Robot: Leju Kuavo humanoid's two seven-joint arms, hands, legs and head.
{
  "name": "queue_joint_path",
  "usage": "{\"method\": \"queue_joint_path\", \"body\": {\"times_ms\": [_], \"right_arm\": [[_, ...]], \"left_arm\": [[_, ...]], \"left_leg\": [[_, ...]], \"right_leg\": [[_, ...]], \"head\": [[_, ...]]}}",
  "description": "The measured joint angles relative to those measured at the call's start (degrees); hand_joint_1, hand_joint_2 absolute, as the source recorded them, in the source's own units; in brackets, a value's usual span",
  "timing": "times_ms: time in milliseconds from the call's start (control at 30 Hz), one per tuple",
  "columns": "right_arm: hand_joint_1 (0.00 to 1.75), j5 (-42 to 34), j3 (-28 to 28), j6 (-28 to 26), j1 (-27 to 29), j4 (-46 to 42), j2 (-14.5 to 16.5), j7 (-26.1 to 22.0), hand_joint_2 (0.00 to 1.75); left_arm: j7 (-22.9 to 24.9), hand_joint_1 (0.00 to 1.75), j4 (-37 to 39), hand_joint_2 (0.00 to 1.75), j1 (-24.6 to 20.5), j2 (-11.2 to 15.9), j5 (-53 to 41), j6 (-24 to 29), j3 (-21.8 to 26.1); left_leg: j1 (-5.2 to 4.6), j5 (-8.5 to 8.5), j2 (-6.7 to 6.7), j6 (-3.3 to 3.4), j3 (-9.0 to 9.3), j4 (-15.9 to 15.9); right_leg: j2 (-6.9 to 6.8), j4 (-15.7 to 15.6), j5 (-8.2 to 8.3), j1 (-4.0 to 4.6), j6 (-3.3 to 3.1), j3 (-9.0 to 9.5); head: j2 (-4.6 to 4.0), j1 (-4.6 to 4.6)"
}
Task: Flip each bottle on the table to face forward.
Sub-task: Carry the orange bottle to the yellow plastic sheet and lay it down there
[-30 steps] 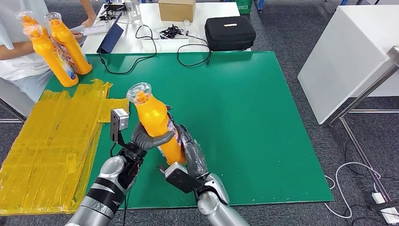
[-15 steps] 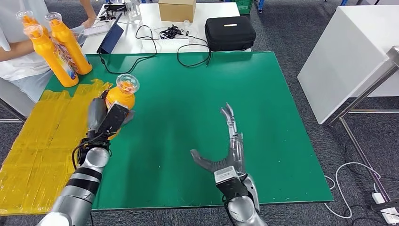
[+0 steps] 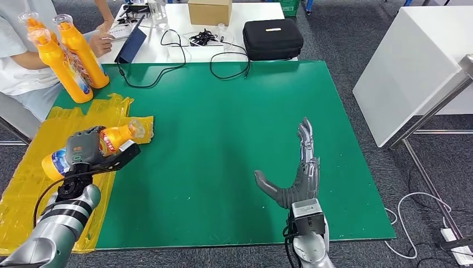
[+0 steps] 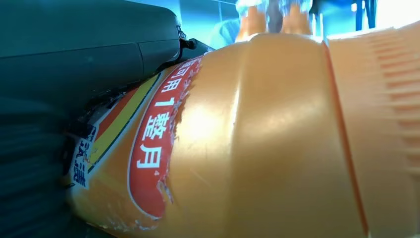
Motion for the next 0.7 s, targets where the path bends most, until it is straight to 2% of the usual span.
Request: {"method": "queue_joint_path", "body": {"times_ms": [233,267,367,400,567,700], "right_arm": [[0.00,-1.16,-0.53,0.09,0.10,-0.07,-0.84,-0.03,1.75],[0.00,-1.17,-0.53,0.09,0.09,-0.07,-0.91,-0.03,1.75],[0.00,-1.18,-0.53,0.09,0.09,-0.06,-1.09,-0.03,1.75],[0.00,-1.18,-0.54,0.08,0.09,-0.05,-1.15,-0.03,1.75],[0.00,-1.21,-0.53,-0.10,0.08,0.03,-1.32,-0.03,1.75],[0.00,-1.26,-0.53,-0.25,0.12,0.21,-1.32,0.11,1.75]], "left_arm": [[0.18,1.75,5.99,1.75,0.08,1.49,-4.49,-1.48,-0.25],[0.14,1.56,6.41,1.75,0.04,1.52,-4.60,-1.42,-0.26],[-0.01,0.25,7.35,1.75,-0.21,1.62,-4.85,-1.17,-0.34],[-0.10,0.00,7.62,1.75,-0.25,1.62,-4.94,-0.79,-0.39],[-1.88,0.00,8.36,1.75,0.41,0.92,-3.55,3.44,-0.09],[-9.35,0.00,5.83,1.75,2.05,-1.08,5.02,4.32,3.48]], "left_leg": [[-0.01,-0.01,-0.04,0.00,0.00,0.00],[-0.01,-0.01,-0.05,0.00,0.01,0.00],[-0.01,-0.01,-0.05,-0.01,0.04,0.00],[-0.01,-0.01,-0.05,-0.01,0.05,0.00],[0.00,0.00,-0.03,-0.03,0.07,0.00],[0.00,0.01,-0.04,-0.03,0.04,0.00]], "right_leg": [[-0.01,0.00,0.00,-0.01,0.00,0.02],[-0.01,0.00,0.00,-0.01,0.00,0.03],[-0.01,0.00,0.00,-0.01,0.00,0.05],[-0.01,0.00,0.00,0.00,0.00,0.06],[-0.01,0.00,0.01,0.00,0.00,0.06],[-0.01,0.00,0.01,-0.01,0.00,0.04]], "head": [[0.00,0.00],[0.00,0.00],[0.00,-0.01],[0.00,-0.02],[0.00,-0.02],[0.00,0.01]]}}
